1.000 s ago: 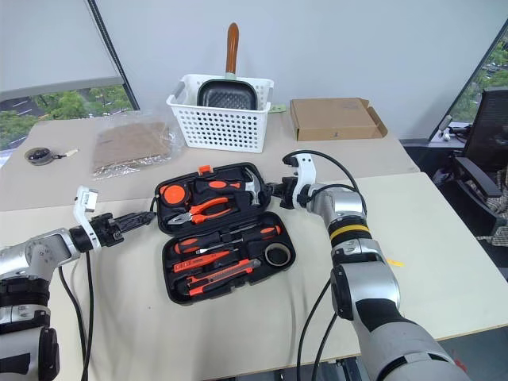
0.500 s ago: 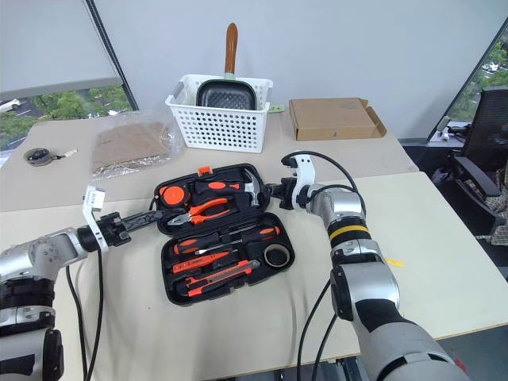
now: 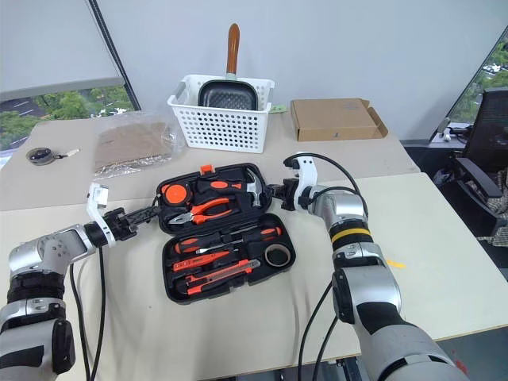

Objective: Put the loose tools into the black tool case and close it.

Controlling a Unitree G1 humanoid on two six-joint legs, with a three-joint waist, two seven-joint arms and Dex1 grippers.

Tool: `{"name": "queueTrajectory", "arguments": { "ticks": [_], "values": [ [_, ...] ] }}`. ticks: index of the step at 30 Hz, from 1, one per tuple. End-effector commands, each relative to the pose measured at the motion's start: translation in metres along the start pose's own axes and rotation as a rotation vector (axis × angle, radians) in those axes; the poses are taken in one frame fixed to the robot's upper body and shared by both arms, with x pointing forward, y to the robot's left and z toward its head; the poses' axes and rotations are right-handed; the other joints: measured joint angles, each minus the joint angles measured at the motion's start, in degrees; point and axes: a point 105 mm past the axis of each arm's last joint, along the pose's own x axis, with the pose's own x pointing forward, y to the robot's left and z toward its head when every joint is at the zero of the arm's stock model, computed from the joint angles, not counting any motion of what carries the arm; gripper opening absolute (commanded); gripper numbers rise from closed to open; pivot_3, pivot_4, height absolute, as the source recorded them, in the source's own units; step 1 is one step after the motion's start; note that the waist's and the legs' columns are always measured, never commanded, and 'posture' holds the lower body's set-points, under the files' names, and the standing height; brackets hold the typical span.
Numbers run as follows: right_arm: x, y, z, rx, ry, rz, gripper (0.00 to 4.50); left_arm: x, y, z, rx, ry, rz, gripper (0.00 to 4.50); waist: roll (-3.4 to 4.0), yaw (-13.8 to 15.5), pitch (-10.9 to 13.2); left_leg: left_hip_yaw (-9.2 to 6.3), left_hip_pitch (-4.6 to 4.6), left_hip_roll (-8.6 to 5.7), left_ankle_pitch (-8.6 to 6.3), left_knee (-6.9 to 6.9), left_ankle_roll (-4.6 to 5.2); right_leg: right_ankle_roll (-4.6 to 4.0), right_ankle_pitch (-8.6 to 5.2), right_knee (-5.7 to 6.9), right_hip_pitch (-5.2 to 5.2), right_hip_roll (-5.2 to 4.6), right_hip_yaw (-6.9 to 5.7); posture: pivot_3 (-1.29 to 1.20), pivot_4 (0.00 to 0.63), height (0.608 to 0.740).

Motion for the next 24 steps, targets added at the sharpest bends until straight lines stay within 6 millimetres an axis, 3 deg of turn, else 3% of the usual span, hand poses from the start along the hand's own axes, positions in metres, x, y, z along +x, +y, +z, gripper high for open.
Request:
{"name": "queueTrajectory", "arguments": {
  "ticks": [1, 7, 13, 19, 24],
  "values": [
    [-0.003, 0.015, 0.035, -0.046, -0.129, 0.061, 0.00, 0.001, -0.019, 0.006, 0.039, 0.001, -0.103, 0.06, 0.00, -0.02, 0.00, 0.00, 0.00, 0.00, 0.00, 0.00, 0.00, 0.00, 0.00, 0.00, 0.00, 0.00, 0.00, 0.00, 0.150, 0.700],
    [-0.002, 0.022, 0.046, -0.054, -0.191, 0.095, 0.00, 0.012, -0.033, 0.019, 0.153, -0.021, -0.147, 0.06, 0.00, 0.20, 0.00, 0.00, -0.03, -0.03, 0.00, -0.01, 0.00, -0.01, 0.00, -0.03, -0.01, -0.01, 0.00, 0.00, 0.150, 0.700],
    [-0.005, 0.023, 0.061, -0.066, -0.260, 0.102, 0.00, 0.031, -0.056, 0.048, 0.264, -0.092, -0.223, 0.06, -0.02, 1.04, 0.01, -0.03, -0.09, -0.05, 0.00, 0.02, 0.00, -0.01, 0.01, -0.03, -0.01, -0.01, -0.05, 0.00, 0.150, 0.700],
    [-0.006, 0.019, 0.068, -0.085, -0.323, 0.092, 0.00, 0.054, -0.052, 0.074, 0.478, -0.184, -0.076, 0.06, -0.03, 0.93, 0.02, 0.02, -0.09, -0.07, 0.00, 0.00, 0.00, -0.01, 0.01, -0.07, -0.02, 0.01, -0.06, 0.00, 0.150, 0.700],
    [-0.012, 0.022, 0.058, -0.162, -0.358, 0.139, 0.00, 0.056, -0.057, 0.065, 0.693, -0.193, -0.070, 0.06, -0.03, 0.25, 0.02, 0.10, -0.12, -0.07, 0.00, -0.02, 0.01, 0.01, 0.00, -0.15, -0.04, 0.01, -0.05, 0.00, 0.150, 0.700]
  ]
}}
